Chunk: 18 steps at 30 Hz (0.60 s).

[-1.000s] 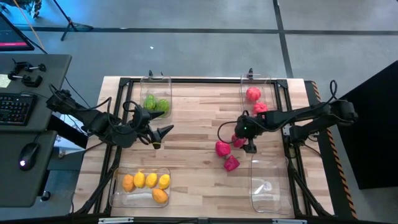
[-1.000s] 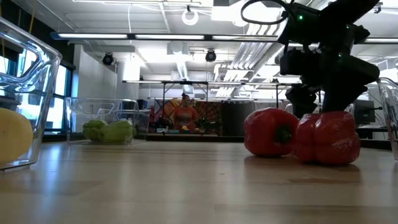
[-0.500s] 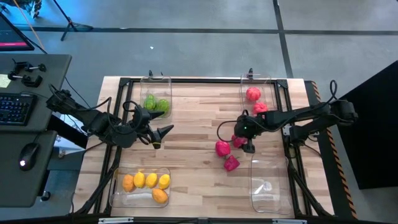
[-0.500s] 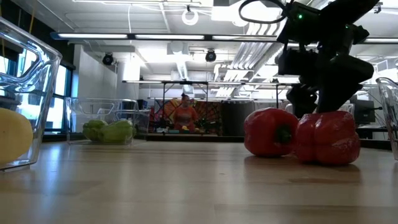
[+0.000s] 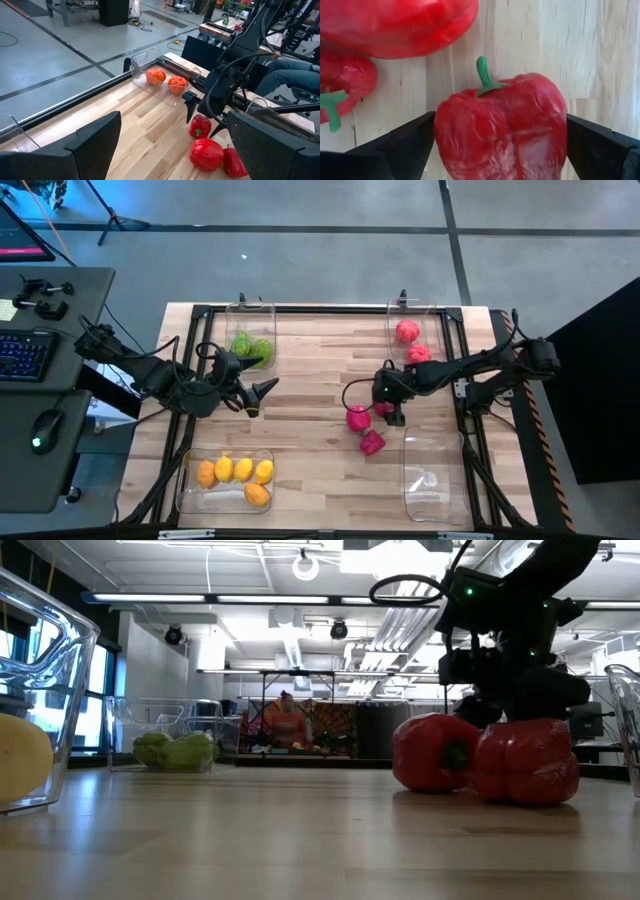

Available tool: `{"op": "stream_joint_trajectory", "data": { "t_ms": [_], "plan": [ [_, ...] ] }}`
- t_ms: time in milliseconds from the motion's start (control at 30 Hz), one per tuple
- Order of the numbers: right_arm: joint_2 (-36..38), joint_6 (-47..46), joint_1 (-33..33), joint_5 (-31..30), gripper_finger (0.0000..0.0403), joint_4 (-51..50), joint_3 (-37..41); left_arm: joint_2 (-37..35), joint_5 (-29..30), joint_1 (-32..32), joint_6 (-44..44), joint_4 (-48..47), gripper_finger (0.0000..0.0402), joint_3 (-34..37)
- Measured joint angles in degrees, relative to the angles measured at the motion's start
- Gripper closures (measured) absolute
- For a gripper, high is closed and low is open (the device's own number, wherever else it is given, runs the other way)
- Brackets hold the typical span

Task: Sort produce into baskets
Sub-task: Put the red bell pepper into the bottom right transparent bin

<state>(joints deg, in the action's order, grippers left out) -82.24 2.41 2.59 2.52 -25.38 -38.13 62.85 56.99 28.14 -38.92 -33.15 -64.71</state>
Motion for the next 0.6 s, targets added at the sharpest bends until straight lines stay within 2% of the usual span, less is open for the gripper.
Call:
{"op": "stream_joint_trajectory", "data": {
  "t_ms": [167,400,600],
  "plan": [
    [0.0,-3.3,0.0,-0.5,0.0054,-0.5,0.0,0.0,0.1,0.0,0.0,0.0,0.0051,0.0],
    [3.9,-6.0,0.0,-1.8,0.0175,-2.0,-0.5,0.0,0.2,0.0,1.4,0.0,0.0051,0.0],
    [12.6,-8.4,0.0,-3.6,0.0175,-11.5,-7.0,0.0,-0.7,0.0,1.2,0.0,0.0051,0.0]
  ]
}}
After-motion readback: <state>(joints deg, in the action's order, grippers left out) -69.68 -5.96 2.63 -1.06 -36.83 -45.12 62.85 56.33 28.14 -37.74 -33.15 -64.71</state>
